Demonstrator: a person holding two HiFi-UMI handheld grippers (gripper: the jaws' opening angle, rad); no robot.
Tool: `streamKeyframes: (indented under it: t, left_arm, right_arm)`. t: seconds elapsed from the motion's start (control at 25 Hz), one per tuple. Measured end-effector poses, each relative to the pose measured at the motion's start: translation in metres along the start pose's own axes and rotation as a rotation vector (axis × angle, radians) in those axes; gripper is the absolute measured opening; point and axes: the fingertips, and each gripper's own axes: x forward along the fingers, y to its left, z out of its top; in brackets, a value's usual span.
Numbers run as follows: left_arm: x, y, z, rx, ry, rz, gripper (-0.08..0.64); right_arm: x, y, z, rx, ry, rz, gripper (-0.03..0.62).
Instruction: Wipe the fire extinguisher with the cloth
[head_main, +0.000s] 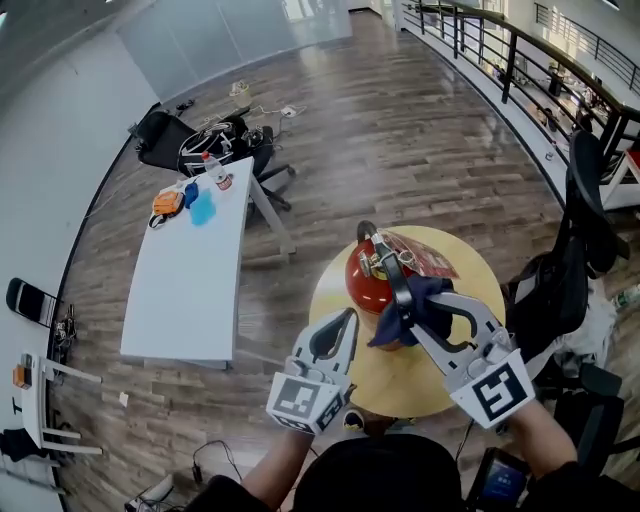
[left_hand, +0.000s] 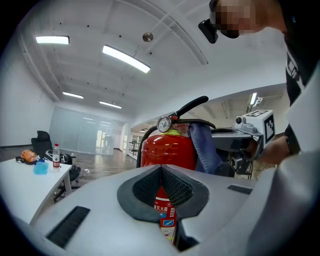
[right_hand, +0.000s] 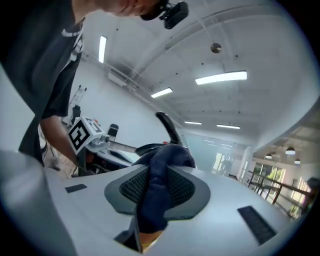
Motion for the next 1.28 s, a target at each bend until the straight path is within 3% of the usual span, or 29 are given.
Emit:
streamKeyframes:
  t: [0.12, 0.24, 0.36, 0.8, 0.96, 1.12, 1.28]
  left_arm:
    - [0.007, -0.001, 0.003, 0.01, -0.014, 0.017, 0.025]
    - [0.011, 0.002, 0.007, 0.018, -0.027, 0.05, 0.025]
    - [0.012, -0.005, 0.001, 0.017, -0.021, 0.068, 0.025]
    - [0.012, -0.006, -0.001, 0.02, -0.013, 0.133, 0.023]
    - [0.012, -0.006, -0.002, 0.021, -0.014, 0.142, 0.023]
    - [0.012, -0.007, -0.004, 0.026, -0.012, 0.143, 0.023]
    - [0.011, -0.005, -0.003, 0.022, -0.02, 0.148, 0.023]
  right_arm:
    - [-0.005, -0.049, -0.026, 0.198, 0.045, -0.058, 0.101]
    - [0.014, -0.077, -0.014, 0.199, -0.073, -0.005, 0.101]
    - [0.011, -0.089, -0.028, 0.225, -0.081, -0.017, 0.101]
    - [0.02, -0.034, -0.194, 0.42, 0.218, 0.037, 0.095]
    - [0.019, 0.001, -0.25, 0.37, 0.381, 0.097, 0.095]
    - [0.014, 0.007, -0.241, 0.342, 0.374, 0.109, 0.095]
    - [0.01, -0.018, -0.166, 0.324, 0.208, 0.091, 0.095]
